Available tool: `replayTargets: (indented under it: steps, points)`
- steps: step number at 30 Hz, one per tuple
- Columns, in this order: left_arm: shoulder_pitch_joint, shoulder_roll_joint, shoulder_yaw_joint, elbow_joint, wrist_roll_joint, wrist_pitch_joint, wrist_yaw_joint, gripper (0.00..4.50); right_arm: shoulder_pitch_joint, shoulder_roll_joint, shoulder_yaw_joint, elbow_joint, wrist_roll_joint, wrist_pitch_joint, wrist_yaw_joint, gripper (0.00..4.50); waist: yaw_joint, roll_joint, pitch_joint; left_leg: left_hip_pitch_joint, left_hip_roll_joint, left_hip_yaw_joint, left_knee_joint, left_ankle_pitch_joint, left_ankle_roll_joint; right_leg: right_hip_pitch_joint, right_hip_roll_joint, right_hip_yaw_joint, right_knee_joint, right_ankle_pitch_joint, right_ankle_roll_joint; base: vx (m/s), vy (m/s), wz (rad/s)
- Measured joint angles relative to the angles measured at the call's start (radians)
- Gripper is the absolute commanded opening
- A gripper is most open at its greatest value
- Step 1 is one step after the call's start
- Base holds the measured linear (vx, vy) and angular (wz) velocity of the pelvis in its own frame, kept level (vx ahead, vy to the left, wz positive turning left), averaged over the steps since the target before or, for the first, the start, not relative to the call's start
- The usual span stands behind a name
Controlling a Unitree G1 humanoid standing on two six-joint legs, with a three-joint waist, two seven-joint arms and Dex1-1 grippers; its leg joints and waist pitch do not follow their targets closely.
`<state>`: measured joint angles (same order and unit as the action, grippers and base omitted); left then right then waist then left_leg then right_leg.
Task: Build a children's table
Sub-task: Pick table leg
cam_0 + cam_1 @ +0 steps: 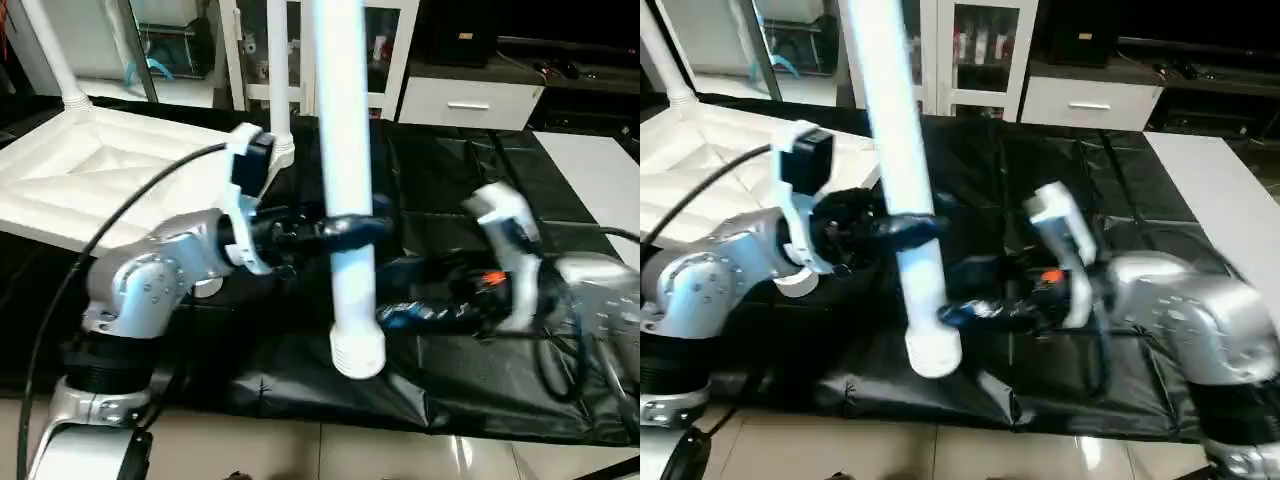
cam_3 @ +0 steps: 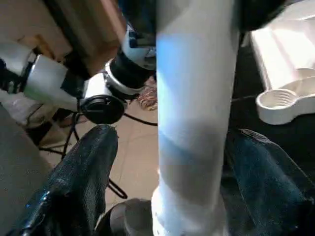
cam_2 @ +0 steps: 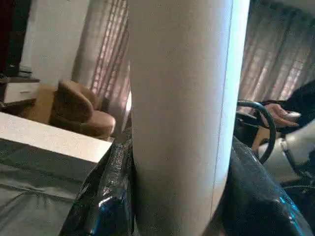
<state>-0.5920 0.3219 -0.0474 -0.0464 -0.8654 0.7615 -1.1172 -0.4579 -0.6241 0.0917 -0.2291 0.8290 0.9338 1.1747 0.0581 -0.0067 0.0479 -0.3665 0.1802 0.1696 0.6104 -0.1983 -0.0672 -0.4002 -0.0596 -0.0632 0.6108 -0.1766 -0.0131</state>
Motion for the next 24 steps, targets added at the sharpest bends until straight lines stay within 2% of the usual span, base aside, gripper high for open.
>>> replayTargets:
  steps: [5, 7, 8, 11, 14, 16, 24]
  points:
    - [-0.025, 0.000, -0.018, 0.004, 0.000, 0.000, -0.039, 1.86, -0.052, 0.026, 0.073, 0.068, -0.047, -0.031, 0.026, 3.71, 0.003, 0.000, 0.000, -0.001, 0.000, 0.000, 0.001, 0.000, 0.000, 0.000, 0.000, 0.000, 0.000, 0.000, 0.000, 0.000, 0.000, 0.00]
    - [-0.029, 0.002, -0.019, 0.004, 0.000, -0.002, -0.048, 1.86, -0.058, 0.026, 0.074, 0.079, -0.049, -0.033, 0.034, 3.71, 0.006, 0.000, 0.000, 0.000, 0.000, 0.000, 0.001, 0.000, 0.000, 0.000, 0.000, 0.000, 0.000, 0.000, 0.000, 0.000, 0.000, 0.00]
    - [-0.029, 0.005, -0.020, 0.004, 0.000, -0.002, -0.053, 1.86, -0.059, 0.026, 0.074, 0.082, -0.049, -0.033, 0.040, 3.45, 0.005, 0.000, 0.000, -0.001, 0.000, 0.000, 0.001, 0.000, 0.000, 0.000, 0.000, 0.000, 0.000, 0.000, 0.000, 0.000, 0.000, 0.00]
    - [-0.029, 0.007, -0.020, 0.004, 0.000, -0.002, -0.064, 1.86, -0.061, 0.025, 0.078, 0.089, -0.049, -0.032, 0.069, 3.35, 0.005, 0.000, 0.000, -0.001, 0.000, 0.000, 0.001, 0.000, 0.000, 0.000, 0.000, 0.000, 0.000, 0.000, 0.000, 0.000, 0.000, 0.00]
    - [-0.029, 0.007, -0.020, 0.006, 0.000, -0.002, -0.076, 1.86, -0.078, 0.024, 0.085, 0.098, -0.049, -0.032, 0.094, 3.00, 0.004, 0.000, 0.000, 0.000, 0.000, 0.000, 0.001, 0.000, 0.000, 0.000, 0.000, 0.000, 0.001, 0.000, 0.000, 0.000, 0.000, 0.00]
    - [-0.029, 0.007, -0.021, 0.011, 0.000, -0.002, -0.079, 1.86, -0.086, 0.024, 0.093, 0.102, -0.049, -0.032, 0.103, 2.94, 0.004, 0.000, 0.000, 0.000, 0.000, 0.000, 0.001, 0.000, 0.000, 0.000, 0.000, 0.000, 0.001, 0.000, -0.001, 0.000, 0.000, 0.00]
    - [-0.029, 0.006, -0.022, 0.023, 0.000, -0.004, -0.087, 1.86, -0.086, 0.025, 0.095, 0.114, -0.048, -0.026, 0.109, 2.25, 0.004, 0.000, 0.000, 0.000, 0.000, 0.000, 0.001, 0.000, 0.000, 0.000, 0.000, 0.000, 0.001, 0.000, -0.001, 0.000, 0.000, 0.00]
